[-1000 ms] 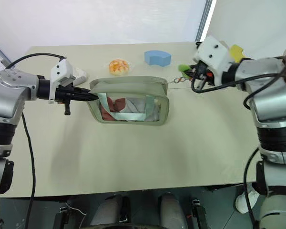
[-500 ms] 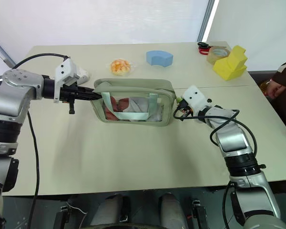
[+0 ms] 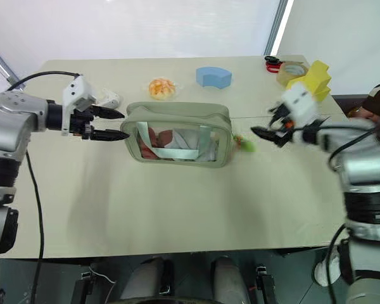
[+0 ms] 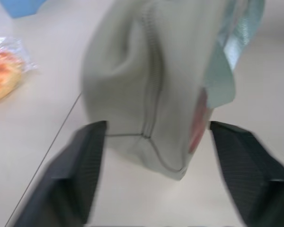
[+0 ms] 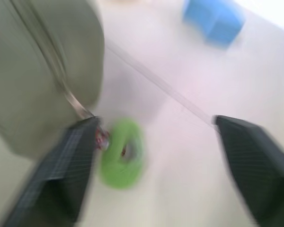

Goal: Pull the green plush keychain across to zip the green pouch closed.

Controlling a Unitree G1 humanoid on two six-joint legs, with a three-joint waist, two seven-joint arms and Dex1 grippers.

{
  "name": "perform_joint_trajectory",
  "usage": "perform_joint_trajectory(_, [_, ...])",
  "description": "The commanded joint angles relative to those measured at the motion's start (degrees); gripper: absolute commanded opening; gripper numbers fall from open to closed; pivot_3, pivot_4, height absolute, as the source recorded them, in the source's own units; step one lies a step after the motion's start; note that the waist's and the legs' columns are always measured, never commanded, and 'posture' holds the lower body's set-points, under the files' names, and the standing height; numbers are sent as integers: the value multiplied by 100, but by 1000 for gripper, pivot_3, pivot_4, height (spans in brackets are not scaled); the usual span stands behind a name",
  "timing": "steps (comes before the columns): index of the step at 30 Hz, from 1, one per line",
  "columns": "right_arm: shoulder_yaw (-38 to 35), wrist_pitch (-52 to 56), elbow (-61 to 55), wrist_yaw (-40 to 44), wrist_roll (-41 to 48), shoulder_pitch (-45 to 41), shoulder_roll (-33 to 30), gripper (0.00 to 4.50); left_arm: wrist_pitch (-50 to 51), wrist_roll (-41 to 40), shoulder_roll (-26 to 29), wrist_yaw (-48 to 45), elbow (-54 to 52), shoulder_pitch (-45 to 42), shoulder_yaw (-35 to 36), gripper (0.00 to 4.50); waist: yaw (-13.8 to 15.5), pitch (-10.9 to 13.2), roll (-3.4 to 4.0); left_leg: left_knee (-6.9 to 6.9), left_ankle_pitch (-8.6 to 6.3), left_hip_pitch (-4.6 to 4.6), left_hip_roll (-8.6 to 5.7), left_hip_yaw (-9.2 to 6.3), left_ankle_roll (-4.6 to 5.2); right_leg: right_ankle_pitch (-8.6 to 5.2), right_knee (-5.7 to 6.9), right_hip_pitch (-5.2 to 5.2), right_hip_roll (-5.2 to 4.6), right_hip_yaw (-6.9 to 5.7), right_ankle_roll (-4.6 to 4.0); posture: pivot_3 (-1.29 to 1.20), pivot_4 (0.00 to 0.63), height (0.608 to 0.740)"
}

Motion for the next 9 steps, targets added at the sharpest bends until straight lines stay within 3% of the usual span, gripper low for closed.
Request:
perform_joint_trajectory(1, [-333, 1001, -937, 461, 1182, -206, -280, 4500, 10, -97, 192, -45, 179, -301, 344, 4462, -15, 0, -1, 0, -3, 1, 1, 0, 5, 0, 0, 0, 0, 2, 0, 0, 150, 740])
perform_joint_trajectory(4, [-360, 1437, -1499, 332, 1628, -202, -335, 4500, 279, -220, 226, -22, 109, -369, 472, 4462, -1, 0, -1, 0, -16, 2, 1, -5, 28, 0, 0, 1, -2, 3, 0, 0, 150, 740])
perform_joint_trajectory(9, [-228, 1341, -1714, -316, 1562, -90, -28, 4500, 352, -315, 236, 17, -243, -165, 606, 4462, 17, -1, -2, 4, -17, -1, -2, -5, 29, 0, 1, 2, -8, 4, 0, 0, 150, 740])
